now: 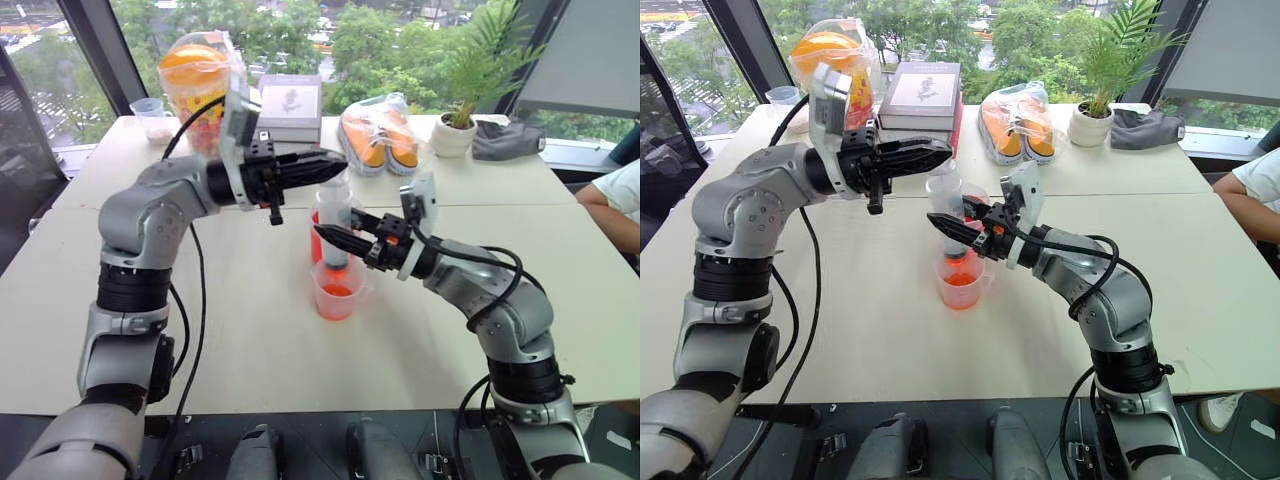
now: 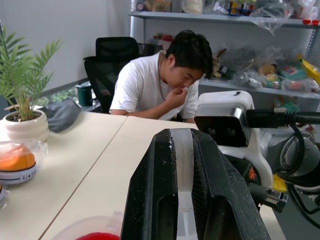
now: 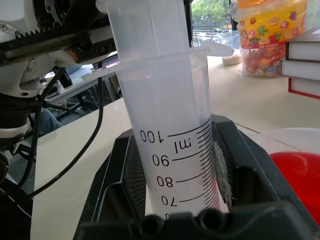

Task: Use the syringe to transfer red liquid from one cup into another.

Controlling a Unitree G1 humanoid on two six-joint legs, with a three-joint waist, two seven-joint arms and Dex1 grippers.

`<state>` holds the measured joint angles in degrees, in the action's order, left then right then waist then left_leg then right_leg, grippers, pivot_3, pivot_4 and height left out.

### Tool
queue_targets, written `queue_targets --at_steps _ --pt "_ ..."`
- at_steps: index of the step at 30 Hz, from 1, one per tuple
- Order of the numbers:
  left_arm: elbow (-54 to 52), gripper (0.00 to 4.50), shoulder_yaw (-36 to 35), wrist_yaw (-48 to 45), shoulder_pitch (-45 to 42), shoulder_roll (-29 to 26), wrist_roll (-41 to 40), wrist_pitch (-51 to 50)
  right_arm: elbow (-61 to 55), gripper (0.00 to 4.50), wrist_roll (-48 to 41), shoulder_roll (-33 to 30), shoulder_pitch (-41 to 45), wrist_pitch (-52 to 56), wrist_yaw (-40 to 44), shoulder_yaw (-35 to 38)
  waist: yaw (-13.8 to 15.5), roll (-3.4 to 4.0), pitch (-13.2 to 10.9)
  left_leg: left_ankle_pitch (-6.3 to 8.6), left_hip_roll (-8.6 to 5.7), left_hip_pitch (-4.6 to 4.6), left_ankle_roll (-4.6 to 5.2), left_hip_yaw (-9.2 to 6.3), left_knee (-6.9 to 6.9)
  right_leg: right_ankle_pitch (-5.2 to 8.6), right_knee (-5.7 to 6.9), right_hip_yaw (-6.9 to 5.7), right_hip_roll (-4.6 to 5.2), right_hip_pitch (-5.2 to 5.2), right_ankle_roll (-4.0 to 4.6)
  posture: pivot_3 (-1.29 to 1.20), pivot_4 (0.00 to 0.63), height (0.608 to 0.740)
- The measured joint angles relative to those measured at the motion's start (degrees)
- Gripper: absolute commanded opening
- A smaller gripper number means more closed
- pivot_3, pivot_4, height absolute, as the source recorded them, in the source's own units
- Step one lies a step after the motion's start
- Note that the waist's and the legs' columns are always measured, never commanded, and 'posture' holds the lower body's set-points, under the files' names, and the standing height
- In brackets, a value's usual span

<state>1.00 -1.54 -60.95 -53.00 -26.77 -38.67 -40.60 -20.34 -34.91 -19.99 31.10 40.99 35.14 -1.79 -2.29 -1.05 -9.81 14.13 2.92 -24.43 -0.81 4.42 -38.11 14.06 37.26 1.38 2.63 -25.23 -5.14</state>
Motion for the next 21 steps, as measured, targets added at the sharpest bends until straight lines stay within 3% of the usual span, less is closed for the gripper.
queue_targets --at_steps 12,20,21 --pt "-2.27 0.03 0.23 0.93 3.10 -0.02 0.67 0.02 0.00 1.51 -3.57 -0.61 0.89 3.94 -1.41 0.08 0.06 0.00 0.00 0.00 0.00 0.00 0.00 0.00 0.00 0.00 0.00 0.00 0.01 0.00 0.00 0.00 0.150 0.740" --pt "-0.10 0.03 -0.23 1.94 0.03 -0.04 -0.72 -2.79 -0.38 1.51 -5.64 -1.61 0.89 4.13 -1.90 1.02 0.08 0.00 0.00 0.00 0.00 0.00 0.00 -0.01 0.00 0.00 0.00 0.00 0.00 0.01 0.00 0.00 0.150 0.740" --pt "0.66 0.93 -0.50 2.21 -0.64 -0.05 -1.29 -3.62 -0.62 1.51 -6.04 -1.62 0.89 4.13 -1.93 1.32 0.03 0.00 0.00 0.00 0.00 0.00 0.00 -0.01 0.00 0.00 0.00 0.00 0.00 0.01 0.00 0.00 0.150 0.740"
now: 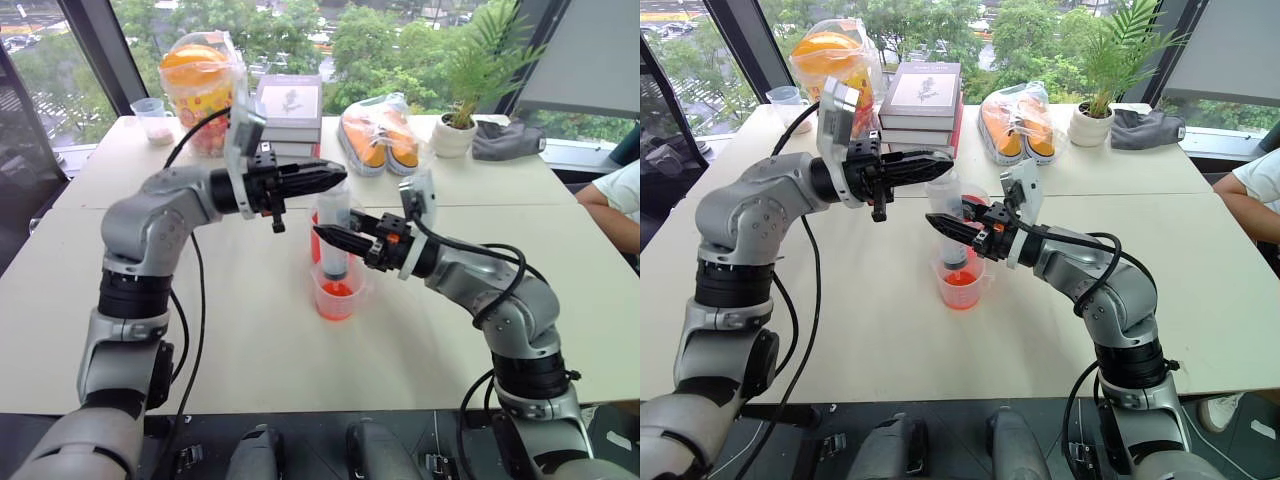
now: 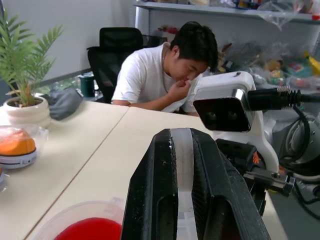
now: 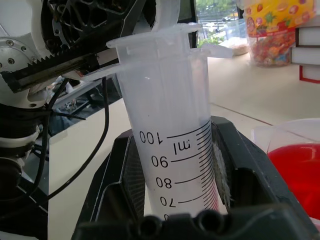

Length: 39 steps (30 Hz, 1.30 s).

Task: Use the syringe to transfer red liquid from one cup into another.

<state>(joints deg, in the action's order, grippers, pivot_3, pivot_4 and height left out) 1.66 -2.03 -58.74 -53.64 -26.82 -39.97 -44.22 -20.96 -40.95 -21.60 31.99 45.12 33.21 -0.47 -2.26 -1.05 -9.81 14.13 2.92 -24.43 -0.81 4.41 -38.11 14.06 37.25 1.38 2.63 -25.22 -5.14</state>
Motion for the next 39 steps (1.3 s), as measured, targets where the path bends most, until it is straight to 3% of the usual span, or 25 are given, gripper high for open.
queue_targets --at_steps 5,7,16,20,25,29,33,39 --pt "2.85 3.28 -1.44 0.50 -0.33 -2.50 -0.10 -0.94 -0.32 1.51 -0.98 -0.07 -0.01 -0.08 -0.08 1.64 -0.21 0.00 0.00 0.00 0.01 0.01 0.00 -0.03 0.01 0.00 0.01 -0.01 -0.02 -0.01 0.00 0.00 0.150 0.740" --pt "3.43 4.41 -2.35 1.70 -0.33 -2.68 -0.34 -1.61 -0.72 1.51 -1.08 -0.02 -0.01 -0.10 -0.03 1.60 -0.09 0.00 0.00 0.00 0.01 0.00 0.00 -0.02 0.01 0.00 0.00 -0.01 -0.01 -0.01 0.00 0.00 0.150 0.740" --pt "-0.80 4.41 -5.51 3.38 5.19 -8.06 -1.83 -1.49 0.05 1.51 -3.38 0.08 2.11 2.83 -0.76 0.72 -0.39 0.00 0.00 0.00 0.03 0.02 0.00 0.01 0.02 0.00 0.03 0.01 0.00 -0.03 0.01 0.00 0.150 0.740" --pt "-3.58 4.41 -8.28 6.55 8.98 -9.19 -1.65 -0.36 5.10 1.51 -7.44 -0.16 11.00 7.80 -6.10 3.88 -0.14 0.00 0.00 -0.01 0.01 0.02 -0.01 0.04 -0.02 0.00 0.01 0.03 0.05 0.00 0.01 0.00 0.150 0.740" --pt "-6.77 4.41 -7.59 7.96 17.20 -8.92 -1.74 -1.65 18.61 1.51 -4.91 -9.43 26.34 13.49 -14.92 13.57 1.21 -0.19 0.04 0.01 -0.02 -0.04 0.02 0.11 0.03 0.01 -0.16 0.01 0.13 -0.01 0.04 0.00 0.150 0.740" --pt "-10.71 4.41 -7.88 8.67 17.71 -8.81 -2.99 -1.68 31.37 1.51 1.72 -14.82 29.37 18.12 -15.56 9.21 1.49 -0.18 0.04 0.02 -0.03 -0.06 0.04 0.14 0.12 0.04 -0.23 0.03 0.13 -0.02 0.09 0.00 0.150 0.740" --pt "-11.96 4.41 -7.92 9.20 19.56 -8.86 -3.24 -1.67 38.31 1.51 9.71 -21.14 27.36 18.77 -10.27 0.26 1.38 -0.17 0.03 0.03 -0.03 -0.07 0.06 0.16 0.14 0.02 -0.24 0.05 0.10 -0.07 0.03 0.00 0.150 0.740" --pt "-13.51 4.41 -7.92 10.18 20.79 -8.96 -3.20 -1.48 46.77 1.51 17.81 -23.96 24.27 20.52 -3.63 -8.55 1.05 -0.17 0.03 0.03 -0.03 -0.05 0.06 0.16 0.14 0.01 -0.21 0.09 0.06 -0.09 0.03 0.00 0.150 0.740"
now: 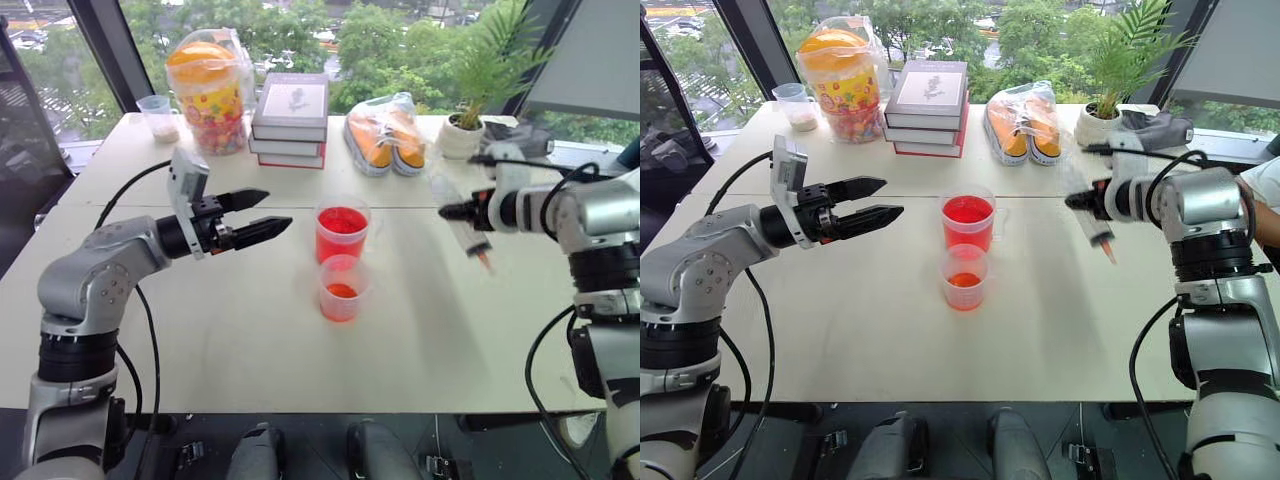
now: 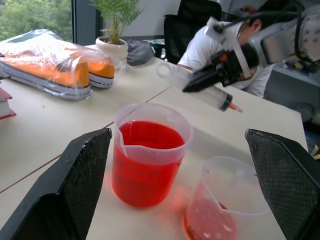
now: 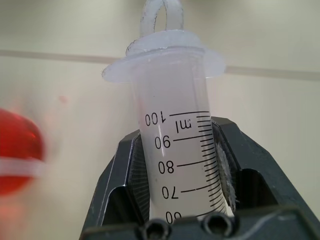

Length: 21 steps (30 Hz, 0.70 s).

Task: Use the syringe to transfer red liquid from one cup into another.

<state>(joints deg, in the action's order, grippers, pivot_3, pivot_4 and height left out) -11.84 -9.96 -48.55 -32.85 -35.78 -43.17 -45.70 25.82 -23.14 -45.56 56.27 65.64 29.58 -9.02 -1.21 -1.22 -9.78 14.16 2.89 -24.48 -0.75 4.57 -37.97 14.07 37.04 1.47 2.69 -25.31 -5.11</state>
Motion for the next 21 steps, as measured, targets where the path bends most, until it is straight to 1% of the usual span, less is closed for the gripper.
queue_targets --at_steps 4,6,8,9,12,13,17,21 --pt "-0.54 4.41 0.01 0.31 1.16 0.00 0.00 0.00 1.66 1.51 2.07 0.32 -0.27 2.76 1.74 -0.96 0.05 0.00 0.00 0.00 0.01 0.00 0.00 -0.02 0.00 0.00 0.03 -0.01 -0.03 -0.01 0.00 0.00 0.150 0.740" --pt "-0.55 4.41 0.01 0.34 1.17 0.00 0.00 0.01 1.88 1.51 2.26 1.51 -0.34 5.53 1.78 -0.51 0.08 0.00 0.00 0.00 0.02 0.01 0.00 -0.02 -0.01 0.00 0.03 -0.01 -0.03 0.00 0.00 0.00 0.150 0.740" --pt "-0.55 4.50 0.03 0.34 1.16 0.00 0.00 0.01 2.54 2.45 2.25 2.87 -0.87 7.87 1.49 0.33 0.15 0.00 0.00 0.00 0.01 0.00 0.00 -0.02 -0.01 0.00 0.03 -0.01 -0.02 0.00 -0.01 0.00 0.150 0.740" --pt "-0.55 4.50 0.04 0.28 1.17 -0.01 0.00 0.01 3.05 2.67 2.39 3.61 -1.29 8.97 1.01 0.94 0.20 0.00 0.00 0.00 0.01 0.00 0.00 -0.02 -0.01 0.00 0.02 -0.01 -0.02 0.00 -0.01 0.00 0.150 0.740" --pt "-0.61 4.50 0.14 0.05 1.25 -0.15 -0.01 0.00 3.63 4.26 2.77 4.38 -1.90 10.37 0.41 2.15 0.30 0.00 0.00 0.00 0.01 -0.01 0.00 -0.01 -0.01 0.00 0.01 -0.01 -0.01 0.02 -0.01 0.00 0.150 0.740" --pt "-0.65 4.50 0.14 0.00 1.27 -0.15 -0.02 0.00 3.63 4.45 2.90 4.38 -1.90 10.62 0.25 2.72 0.36 0.00 0.00 0.00 0.01 -0.01 0.00 -0.01 -0.02 0.00 0.00 -0.02 -0.01 0.02 -0.01 0.00 0.150 0.740" --pt "-0.70 4.50 0.16 -0.22 1.34 -0.19 -0.02 0.00 1.42 4.45 3.31 3.71 -2.83 11.42 0.91 3.17 0.33 0.00 0.00 0.00 0.00 -0.01 0.00 -0.01 -0.02 0.00 0.00 -0.02 -0.01 0.01 0.00 0.00 0.150 0.740" --pt "-0.86 4.50 0.20 -1.09 1.95 -1.29 0.02 0.00 -8.63 4.45 2.59 -1.49 -4.04 9.96 6.27 2.43 0.33 0.04 -0.03 0.00 0.01 -0.02 0.00 -0.03 -0.01 0.00 0.02 -0.02 -0.02 -0.02 -0.01 0.00 0.150 0.740"
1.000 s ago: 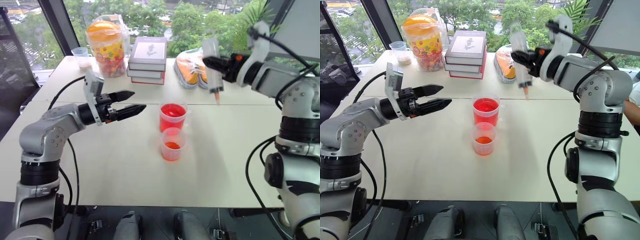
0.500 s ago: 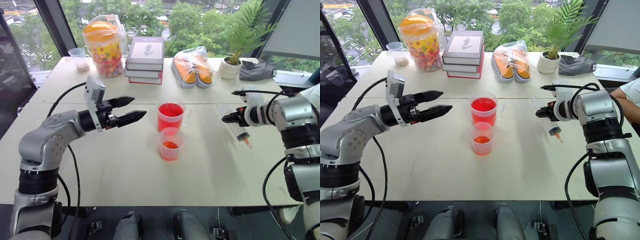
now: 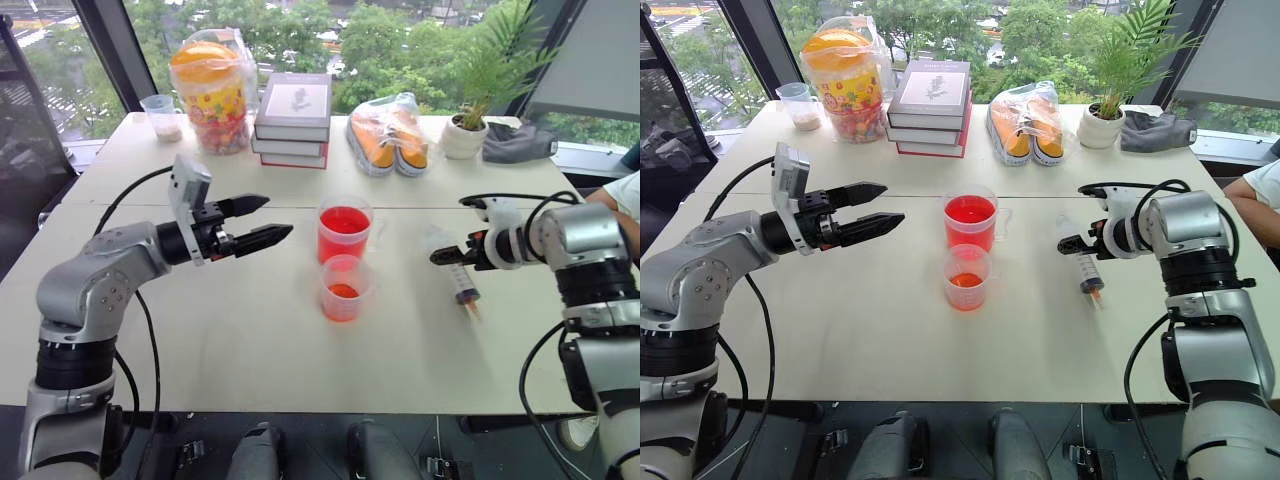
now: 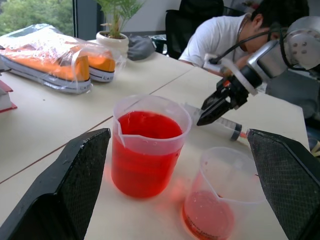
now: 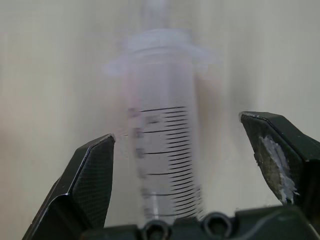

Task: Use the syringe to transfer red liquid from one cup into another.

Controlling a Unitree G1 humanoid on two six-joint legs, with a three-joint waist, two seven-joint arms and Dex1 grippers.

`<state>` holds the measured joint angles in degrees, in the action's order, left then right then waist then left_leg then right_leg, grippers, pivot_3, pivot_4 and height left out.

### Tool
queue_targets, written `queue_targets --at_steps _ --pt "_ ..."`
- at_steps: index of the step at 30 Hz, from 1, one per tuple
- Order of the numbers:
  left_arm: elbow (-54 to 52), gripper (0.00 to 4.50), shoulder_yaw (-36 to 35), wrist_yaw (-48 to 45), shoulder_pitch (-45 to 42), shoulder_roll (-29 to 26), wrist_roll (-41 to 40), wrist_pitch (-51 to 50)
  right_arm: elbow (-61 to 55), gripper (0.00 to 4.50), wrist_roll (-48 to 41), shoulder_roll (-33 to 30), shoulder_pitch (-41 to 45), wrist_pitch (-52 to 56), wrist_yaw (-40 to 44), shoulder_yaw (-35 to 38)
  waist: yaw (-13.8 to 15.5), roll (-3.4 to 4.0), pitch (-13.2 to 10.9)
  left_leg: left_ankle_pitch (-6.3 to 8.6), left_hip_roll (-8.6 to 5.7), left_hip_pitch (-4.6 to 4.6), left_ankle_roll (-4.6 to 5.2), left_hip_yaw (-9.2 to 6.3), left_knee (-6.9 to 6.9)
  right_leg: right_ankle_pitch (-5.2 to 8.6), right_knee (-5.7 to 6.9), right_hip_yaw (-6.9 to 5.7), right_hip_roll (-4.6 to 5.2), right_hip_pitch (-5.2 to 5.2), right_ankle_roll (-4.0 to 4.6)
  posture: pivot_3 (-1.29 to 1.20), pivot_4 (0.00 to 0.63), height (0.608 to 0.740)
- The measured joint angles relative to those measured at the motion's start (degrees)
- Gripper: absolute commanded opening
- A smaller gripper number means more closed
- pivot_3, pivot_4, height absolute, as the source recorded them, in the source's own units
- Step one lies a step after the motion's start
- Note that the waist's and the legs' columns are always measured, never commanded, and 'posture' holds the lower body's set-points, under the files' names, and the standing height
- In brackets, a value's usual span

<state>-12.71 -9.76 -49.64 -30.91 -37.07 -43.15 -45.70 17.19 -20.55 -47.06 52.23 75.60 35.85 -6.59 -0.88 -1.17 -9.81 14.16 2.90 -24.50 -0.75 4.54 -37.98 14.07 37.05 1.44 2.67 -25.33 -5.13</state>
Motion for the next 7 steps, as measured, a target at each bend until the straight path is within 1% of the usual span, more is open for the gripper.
queue_targets --at_steps 3,5,7 --pt "-0.87 4.50 -0.02 -0.62 1.36 -1.42 0.23 0.12 -9.17 4.45 -1.00 -6.12 -1.02 -3.55 5.65 -0.03 -0.07 0.01 0.00 0.00 0.01 0.02 0.00 0.00 0.02 0.01 -0.02 0.00 0.00 0.00 0.00 0.00 0.150 0.740" --pt "-1.06 4.50 -0.10 -0.88 2.41 -2.08 0.36 0.21 -15.16 4.45 -2.40 -10.17 -3.24 -6.56 10.76 0.17 -0.01 0.00 0.00 0.01 0.01 0.03 0.00 -0.03 0.02 0.02 -0.02 -0.03 -0.01 0.03 0.00 0.00 0.150 0.740" --pt "-1.33 4.50 -0.18 -0.94 3.65 -2.83 0.54 0.30 -21.37 4.45 -5.13 -14.29 -7.29 -9.72 17.05 1.31 0.02 0.00 0.00 0.01 0.01 0.02 0.00 -0.02 0.02 0.03 -0.05 -0.02 0.01 0.03 0.01 0.00 0.150 0.740"
